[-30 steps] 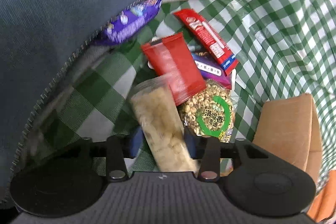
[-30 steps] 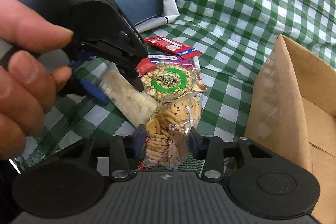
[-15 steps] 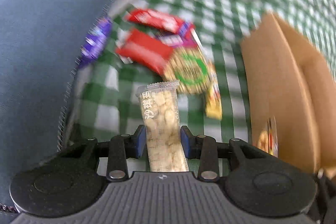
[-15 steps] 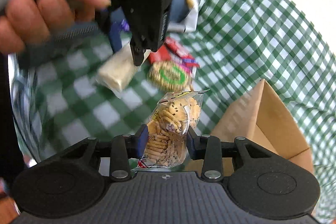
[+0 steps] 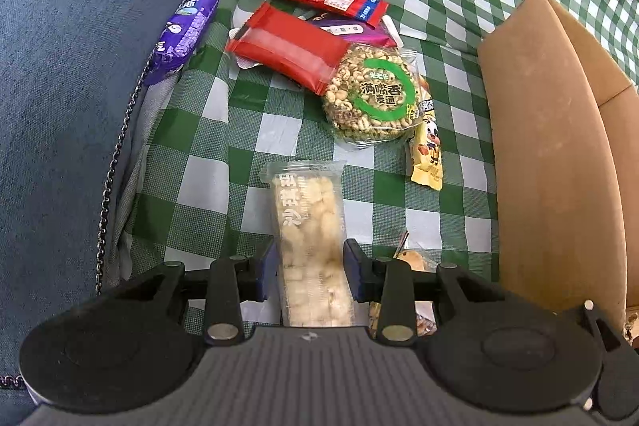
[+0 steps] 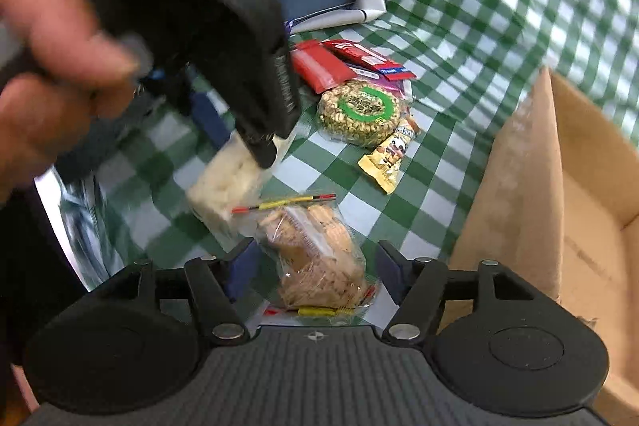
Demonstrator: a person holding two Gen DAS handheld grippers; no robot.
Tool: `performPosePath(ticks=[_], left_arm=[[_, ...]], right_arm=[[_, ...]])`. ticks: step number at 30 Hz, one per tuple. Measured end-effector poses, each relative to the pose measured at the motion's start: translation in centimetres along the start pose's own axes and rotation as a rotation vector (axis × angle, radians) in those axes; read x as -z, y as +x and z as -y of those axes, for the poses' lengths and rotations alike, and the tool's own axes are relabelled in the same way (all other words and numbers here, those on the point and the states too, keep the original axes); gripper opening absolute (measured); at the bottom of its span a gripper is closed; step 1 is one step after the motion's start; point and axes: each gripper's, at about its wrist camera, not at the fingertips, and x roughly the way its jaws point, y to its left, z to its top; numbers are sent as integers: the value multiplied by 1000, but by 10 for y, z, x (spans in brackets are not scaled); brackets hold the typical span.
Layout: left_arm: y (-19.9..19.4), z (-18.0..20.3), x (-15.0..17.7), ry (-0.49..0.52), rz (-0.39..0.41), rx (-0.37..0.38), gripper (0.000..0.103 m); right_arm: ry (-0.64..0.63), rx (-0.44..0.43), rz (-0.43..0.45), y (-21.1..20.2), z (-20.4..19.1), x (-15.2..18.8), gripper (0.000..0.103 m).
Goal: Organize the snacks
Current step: 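Lift the white cracker pack with left tool while right tool lifts the cookie bag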
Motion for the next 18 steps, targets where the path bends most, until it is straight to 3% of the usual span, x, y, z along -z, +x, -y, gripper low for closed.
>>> performPosePath(ticks=[5, 13, 15, 18], left_arm=[[6, 4, 1, 19, -18, -13, 49], [21, 14, 6, 90, -43, -56, 49], [22, 15, 6, 102, -43, -62, 43], [19, 16, 6, 113, -20, -73, 40]], right_arm=[[7, -8, -34, 15, 5, 1, 74], [-1, -25, -94, 36, 9, 6, 76], [-6, -23, -98, 38, 9, 7, 73], [-1, -17, -89, 36, 12, 6, 57]])
